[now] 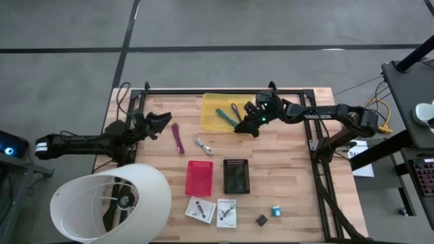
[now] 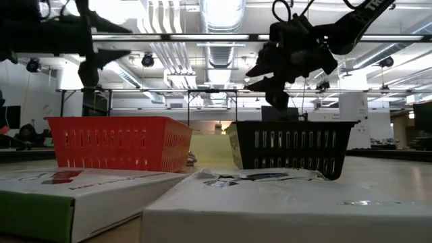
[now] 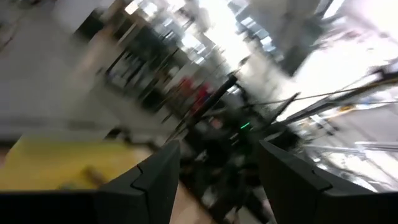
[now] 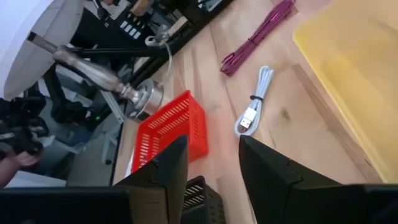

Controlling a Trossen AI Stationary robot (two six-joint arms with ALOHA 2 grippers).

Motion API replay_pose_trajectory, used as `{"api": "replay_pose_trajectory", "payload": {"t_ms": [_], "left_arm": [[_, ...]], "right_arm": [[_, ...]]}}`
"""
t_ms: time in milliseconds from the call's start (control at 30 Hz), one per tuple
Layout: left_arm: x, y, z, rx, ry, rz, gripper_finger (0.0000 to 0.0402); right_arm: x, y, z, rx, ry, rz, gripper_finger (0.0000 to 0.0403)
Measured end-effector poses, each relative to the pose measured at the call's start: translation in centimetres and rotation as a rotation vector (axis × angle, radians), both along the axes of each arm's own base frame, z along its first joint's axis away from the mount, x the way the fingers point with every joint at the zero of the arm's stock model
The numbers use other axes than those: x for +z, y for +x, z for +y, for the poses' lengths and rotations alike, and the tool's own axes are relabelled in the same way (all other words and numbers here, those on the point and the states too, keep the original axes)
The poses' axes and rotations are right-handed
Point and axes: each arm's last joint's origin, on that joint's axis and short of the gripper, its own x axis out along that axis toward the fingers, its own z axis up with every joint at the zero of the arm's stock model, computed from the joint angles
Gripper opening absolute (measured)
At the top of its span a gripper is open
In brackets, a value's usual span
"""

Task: Pick and place items into bin
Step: Put the pink usb cable into the yellow bin

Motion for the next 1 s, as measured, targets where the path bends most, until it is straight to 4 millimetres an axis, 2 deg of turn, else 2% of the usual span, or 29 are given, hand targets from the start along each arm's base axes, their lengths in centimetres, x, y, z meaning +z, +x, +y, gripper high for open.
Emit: {"api": "replay_pose_trajectory", "payload": {"t_ms": [200,433,567,700,867,1000], "left_arm": [[-1.3,1.2,0.2,-0.02,-0.217,0.069,0.0194],[-2.1,2.5,0.4,-0.01,-0.345,0.109,0.0194],[-0.8,4.0,0.5,-0.011,-0.332,0.154,0.0194],[0.2,5.7,0.8,0.017,-0.357,0.306,0.0194],[0.4,7.3,1.3,0.084,-0.485,0.459,0.0194],[0.1,8.3,1.6,0.115,-0.565,0.453,0.0194]], "right_arm": [[1.3,-0.6,1.2,0.06,-0.044,-0.024,0.013],[2.5,-3.9,3.4,0.207,-0.257,0.08,0.0127],[2.8,-6.3,4.4,0.266,-0.358,0.182,0.0128],[2.9,-7.9,4.9,0.294,-0.425,0.263,0.013],[2.9,-8.4,5.0,0.302,-0.465,0.299,0.0124],[2.7,-8.3,4.9,0.303,-0.459,0.311,0.0119]]}}
